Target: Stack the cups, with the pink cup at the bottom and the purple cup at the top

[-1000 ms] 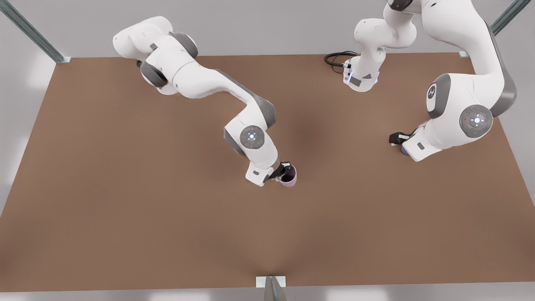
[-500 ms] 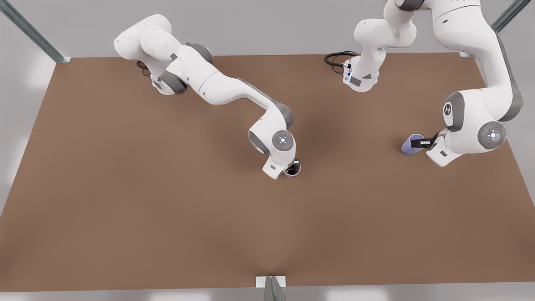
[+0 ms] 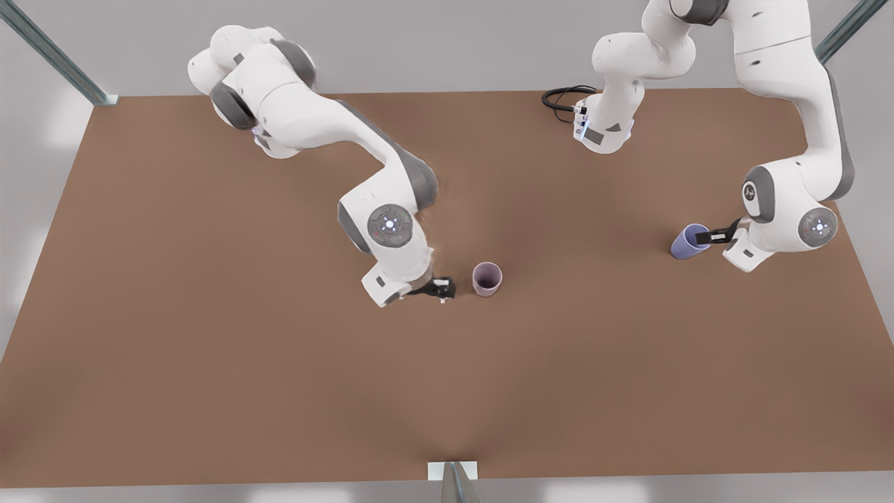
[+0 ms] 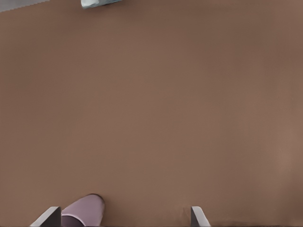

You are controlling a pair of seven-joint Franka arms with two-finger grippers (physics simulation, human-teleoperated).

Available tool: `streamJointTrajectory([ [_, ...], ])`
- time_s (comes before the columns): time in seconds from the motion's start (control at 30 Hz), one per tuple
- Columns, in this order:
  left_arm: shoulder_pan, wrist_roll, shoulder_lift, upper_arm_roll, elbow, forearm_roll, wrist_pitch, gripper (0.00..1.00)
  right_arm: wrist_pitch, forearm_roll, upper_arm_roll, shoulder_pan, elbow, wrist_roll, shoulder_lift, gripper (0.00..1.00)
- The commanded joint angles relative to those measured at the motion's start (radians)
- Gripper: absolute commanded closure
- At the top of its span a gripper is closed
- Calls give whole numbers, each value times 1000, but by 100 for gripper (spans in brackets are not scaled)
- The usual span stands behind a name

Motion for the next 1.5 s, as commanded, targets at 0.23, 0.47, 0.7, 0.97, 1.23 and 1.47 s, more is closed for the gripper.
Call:
streamJointTrajectory([
  [0.23,17,135,2,58,-129,8,232,0,-195,51,-10,-515,-394,-712,-424,0],
  [0.47,45,137,30,58,-158,8,316,0,-51,-4,-16,-577,-538,-1021,-532,0],
  [0.7,55,148,51,58,-203,8,391,0,-73,-9,-13,-572,-502,-1121,-506,0],
  [0.97,59,146,57,55,-262,-17,520,25,-80,-6,-5,-569,-496,-1086,-505,0],
  [1.23,59,146,45,52,-262,-51,503,65,-82,-4,1,-574,-494,-1077,-496,0],
  [1.47,59,148,47,16,-258,-58,489,79,-76,36,-7,-581,-486,-1071,-468,0],
])
